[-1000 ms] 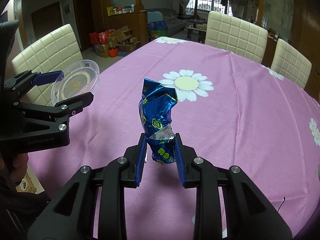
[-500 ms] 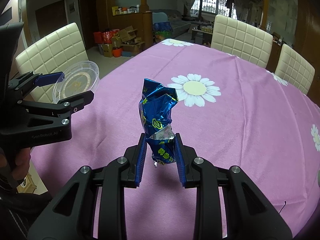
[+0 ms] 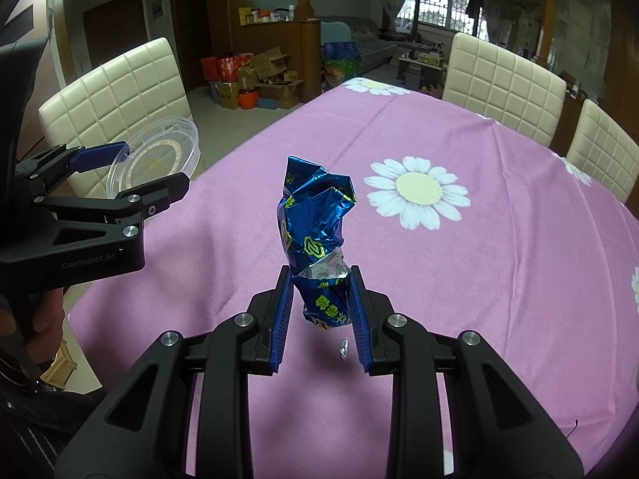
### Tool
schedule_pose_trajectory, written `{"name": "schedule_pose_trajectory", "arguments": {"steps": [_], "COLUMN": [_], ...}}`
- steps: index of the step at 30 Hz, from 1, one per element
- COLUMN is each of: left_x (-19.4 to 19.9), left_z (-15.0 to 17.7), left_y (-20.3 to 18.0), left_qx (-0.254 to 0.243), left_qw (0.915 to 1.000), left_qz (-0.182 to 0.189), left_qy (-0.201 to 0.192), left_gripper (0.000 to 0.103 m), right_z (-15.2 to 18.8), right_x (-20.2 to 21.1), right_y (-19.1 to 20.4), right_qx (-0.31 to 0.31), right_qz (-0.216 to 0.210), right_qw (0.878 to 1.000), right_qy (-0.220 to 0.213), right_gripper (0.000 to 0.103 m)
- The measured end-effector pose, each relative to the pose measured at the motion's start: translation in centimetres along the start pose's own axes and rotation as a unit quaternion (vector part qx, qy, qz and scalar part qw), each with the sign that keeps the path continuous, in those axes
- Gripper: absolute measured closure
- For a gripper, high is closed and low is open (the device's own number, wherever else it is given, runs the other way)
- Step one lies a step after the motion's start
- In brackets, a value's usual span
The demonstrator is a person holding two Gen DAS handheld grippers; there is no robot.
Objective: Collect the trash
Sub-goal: 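Carry the clear lid and blue wrapper over to the clear bin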
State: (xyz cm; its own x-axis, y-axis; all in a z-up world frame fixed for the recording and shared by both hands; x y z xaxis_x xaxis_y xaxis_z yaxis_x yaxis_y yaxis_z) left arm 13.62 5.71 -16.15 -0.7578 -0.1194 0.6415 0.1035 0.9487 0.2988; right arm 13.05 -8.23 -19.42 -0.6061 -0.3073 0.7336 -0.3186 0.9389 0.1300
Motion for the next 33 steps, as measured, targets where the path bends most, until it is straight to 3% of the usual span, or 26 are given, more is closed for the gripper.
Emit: {"name": "schedule_pose_trajectory", "arguments": {"steps": [19,33], "left_x": [-2.3,-5.5], "left_z": [2.8,6.2], "left_y": [6.5,13.6], "left_qx": [0.056,0.108], "left_qw": [0.9976,0.9894], "left_qz": [-0.031,-0.074], "left_qy": [0.025,0.063], "left_gripper": [0.017,0.017], "right_z": [-1.9,-3.8], "right_x": [-3.5,-7.6], "right_y": [5.5,11.6], "right_qx": [0.047,0.092], "right_qz": [-0.016,-0.044], "right_qw": [0.999,0.994], "right_qy": [0.021,0.038], "right_gripper": [0.073,0.073]}}
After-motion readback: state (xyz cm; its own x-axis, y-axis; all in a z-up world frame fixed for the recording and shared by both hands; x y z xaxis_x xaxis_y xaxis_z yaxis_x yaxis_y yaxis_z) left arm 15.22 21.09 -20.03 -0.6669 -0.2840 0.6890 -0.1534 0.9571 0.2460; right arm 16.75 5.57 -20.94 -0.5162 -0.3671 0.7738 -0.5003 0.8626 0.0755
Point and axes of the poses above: each gripper's, at about its wrist camera, not at the fingertips, and x roughly against the way its jaws point, y to its left, z to its underside, the point moved 9 cm from there along -x, roughly the way its jaws point, and after that the axes turned 12 degrees about -x, right-handed, at the moved point
